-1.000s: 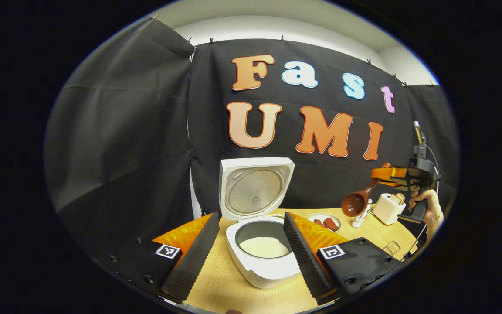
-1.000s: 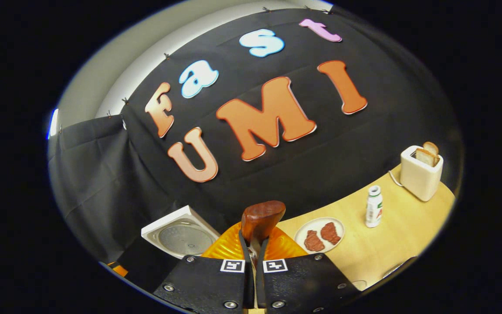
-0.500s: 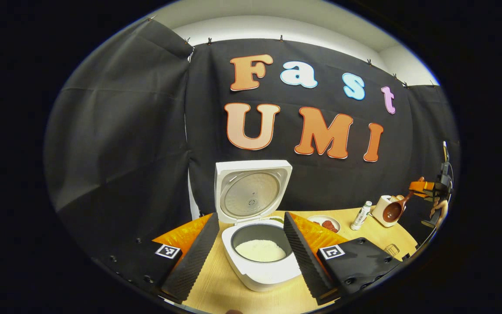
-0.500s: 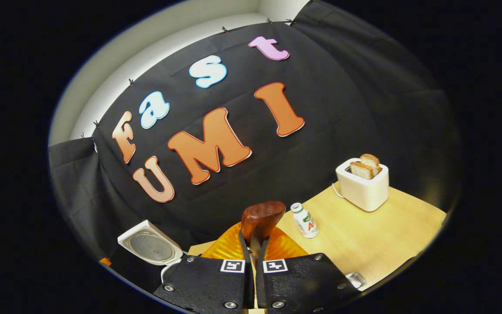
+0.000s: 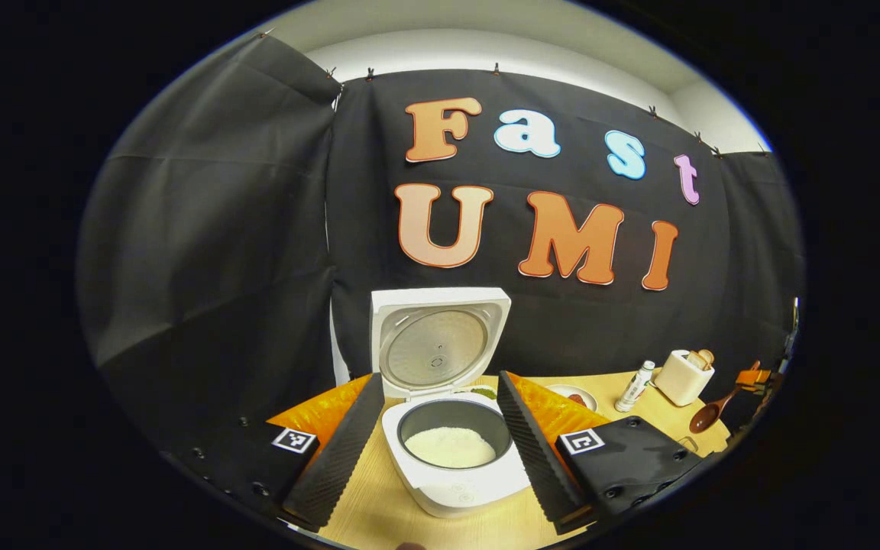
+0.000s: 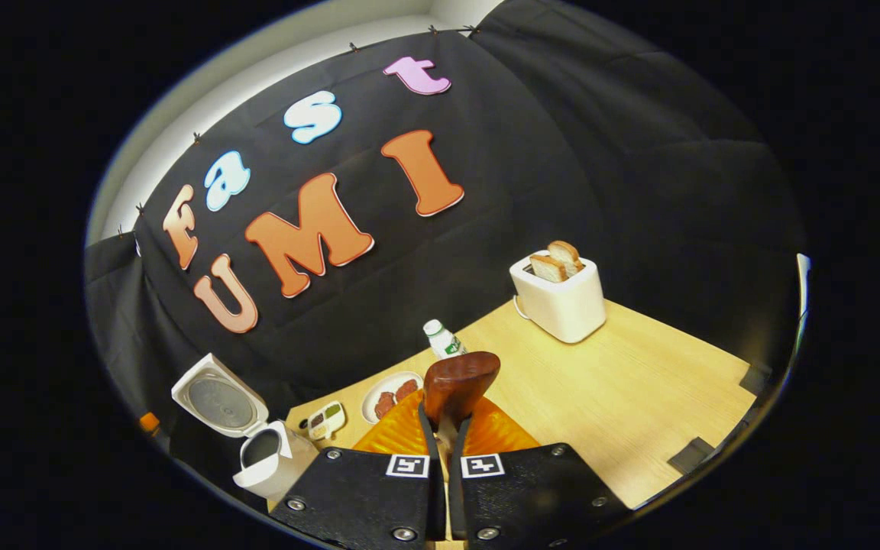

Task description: Close the left gripper, press the button to open the rice cooker; take a wooden spoon from the chopstick holder with the right hand, scoop a spoonful of rice and pour it into the rice cooker, then put the wooden spoon back into the chopstick holder.

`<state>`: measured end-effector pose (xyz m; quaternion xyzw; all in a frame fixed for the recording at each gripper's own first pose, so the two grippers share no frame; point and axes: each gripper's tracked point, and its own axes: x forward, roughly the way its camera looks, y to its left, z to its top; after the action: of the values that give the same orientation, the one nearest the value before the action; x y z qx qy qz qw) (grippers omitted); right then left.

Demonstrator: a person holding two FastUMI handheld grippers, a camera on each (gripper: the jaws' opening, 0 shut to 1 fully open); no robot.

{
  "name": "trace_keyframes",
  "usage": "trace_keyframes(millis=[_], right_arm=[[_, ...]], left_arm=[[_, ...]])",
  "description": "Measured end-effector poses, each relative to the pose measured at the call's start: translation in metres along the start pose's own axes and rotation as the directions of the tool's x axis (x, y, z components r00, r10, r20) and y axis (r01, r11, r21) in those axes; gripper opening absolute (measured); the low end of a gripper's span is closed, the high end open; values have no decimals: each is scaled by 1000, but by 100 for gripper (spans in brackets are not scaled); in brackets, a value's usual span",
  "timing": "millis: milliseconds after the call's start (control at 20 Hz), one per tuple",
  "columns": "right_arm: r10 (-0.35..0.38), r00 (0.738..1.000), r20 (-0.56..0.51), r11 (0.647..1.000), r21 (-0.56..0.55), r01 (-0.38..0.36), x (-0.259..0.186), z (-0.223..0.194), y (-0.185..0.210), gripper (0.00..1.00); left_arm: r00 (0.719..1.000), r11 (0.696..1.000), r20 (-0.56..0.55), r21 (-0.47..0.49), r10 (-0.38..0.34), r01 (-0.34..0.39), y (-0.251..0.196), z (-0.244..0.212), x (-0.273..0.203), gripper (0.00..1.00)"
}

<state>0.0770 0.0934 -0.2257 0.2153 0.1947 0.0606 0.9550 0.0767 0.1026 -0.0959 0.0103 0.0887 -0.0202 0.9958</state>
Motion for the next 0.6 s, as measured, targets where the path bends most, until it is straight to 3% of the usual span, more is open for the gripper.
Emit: trace_keyframes(millis=[250,600], right_arm=[[-42,997,-61,998,38,44,3,-35,-36,1],[-32,992,-125,997,60,40,14,-72,-53,1]], left_arm=[[1000,1000,-6,29,12,-12,-7,-3,-4,100],[999,999,-17,21,29,-29,-7,-8,-15,100]])
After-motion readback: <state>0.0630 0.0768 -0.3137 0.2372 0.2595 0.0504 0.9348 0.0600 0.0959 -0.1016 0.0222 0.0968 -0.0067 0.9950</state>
